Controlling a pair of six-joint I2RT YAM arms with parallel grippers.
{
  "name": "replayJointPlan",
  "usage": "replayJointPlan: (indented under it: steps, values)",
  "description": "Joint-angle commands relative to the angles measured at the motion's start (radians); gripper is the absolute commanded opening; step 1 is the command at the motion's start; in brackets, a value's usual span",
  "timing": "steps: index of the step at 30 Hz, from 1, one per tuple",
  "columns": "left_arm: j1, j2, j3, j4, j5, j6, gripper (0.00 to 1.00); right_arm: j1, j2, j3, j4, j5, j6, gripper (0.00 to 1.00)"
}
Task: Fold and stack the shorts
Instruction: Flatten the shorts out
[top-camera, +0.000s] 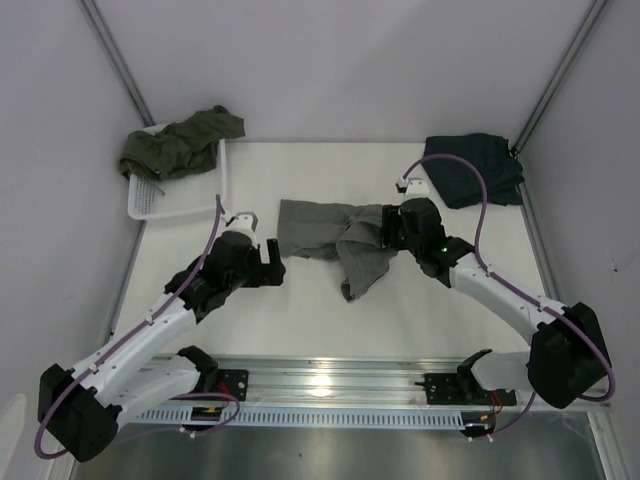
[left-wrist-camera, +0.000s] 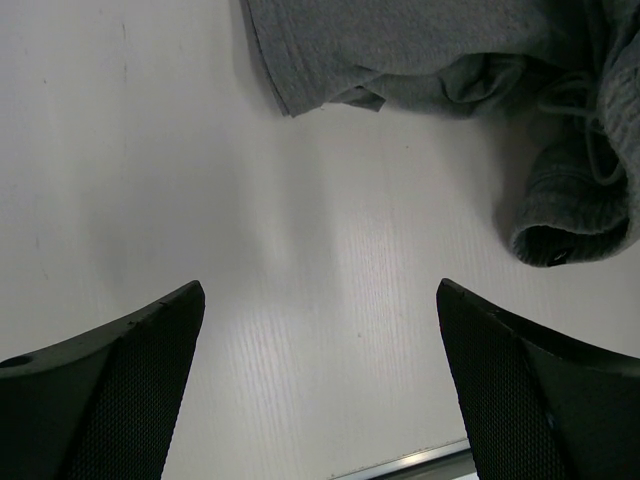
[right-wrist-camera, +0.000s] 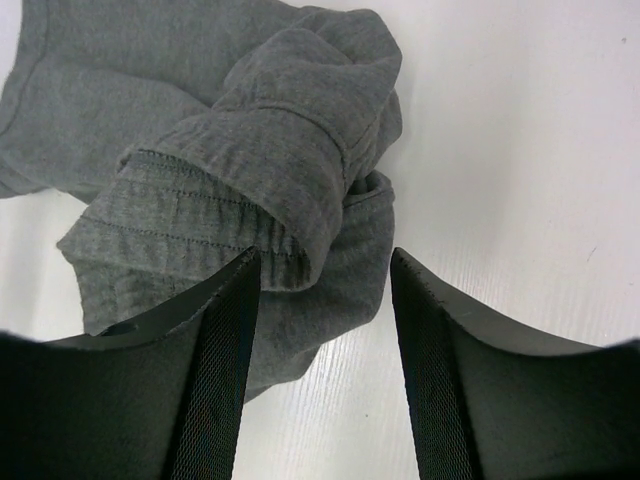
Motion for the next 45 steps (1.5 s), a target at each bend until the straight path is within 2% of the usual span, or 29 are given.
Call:
replayJointPlan:
  steps: [1,6,9,12,13,15,16,17,19,20,24,29,33,39,45]
  values:
    - [-0.013,-0.004,-0.041,0.091,0.044,-0.041,0.99,0.015,0.036,0.003,0.017,0.070,-0.028,0.57]
    - [-0.038,0.054,-0.047,0.125,0.051,-0.049,0.99,0.024,0.100,0.009,0.046,0.084,-0.039,0.55]
    - [-0.059,0.080,-0.066,0.168,0.054,-0.063,0.99,0.024,0.155,0.029,0.052,0.137,-0.046,0.47]
    - [-0.108,0.106,-0.098,0.237,0.054,-0.101,0.99,0.024,0.200,0.070,0.027,0.212,-0.036,0.32]
    - [-0.131,0.115,-0.101,0.259,0.029,-0.115,0.99,0.026,0.204,0.078,0.021,0.229,-0.033,0.24]
    - [-0.226,0.158,-0.101,0.305,-0.026,-0.158,0.99,0.024,0.203,0.093,0.017,0.243,-0.031,0.13]
    - [-0.254,0.177,-0.100,0.324,-0.076,-0.172,0.99,0.024,0.198,0.096,0.015,0.243,-0.031,0.04]
    - [-0.301,0.198,-0.107,0.379,-0.093,-0.196,0.99,0.024,0.197,0.099,0.014,0.243,-0.031,0.00]
    - [-0.338,0.262,-0.121,0.459,-0.109,-0.216,0.99,0.024,0.200,0.105,0.007,0.242,-0.029,0.00]
    - [-0.354,0.287,-0.133,0.564,-0.107,-0.227,0.99,0.024,0.200,0.108,0.006,0.240,-0.029,0.00]
    - [-0.450,0.408,-0.115,0.705,-0.166,-0.204,0.94,0.023,0.212,0.113,0.004,0.240,-0.031,0.00]
    - [-0.476,0.557,-0.034,0.711,-0.207,-0.189,0.90,0.023,0.205,0.112,0.003,0.228,-0.031,0.00]
    - [-0.476,0.606,-0.026,0.782,-0.222,-0.167,0.88,0.023,0.189,0.105,0.004,0.219,-0.030,0.00]
    - [-0.476,0.692,0.019,0.794,-0.262,-0.166,0.84,0.023,0.178,0.096,0.007,0.204,-0.028,0.00]
    - [-0.473,0.778,0.071,0.822,-0.223,-0.170,0.68,0.021,0.180,0.093,0.015,0.199,-0.028,0.00]
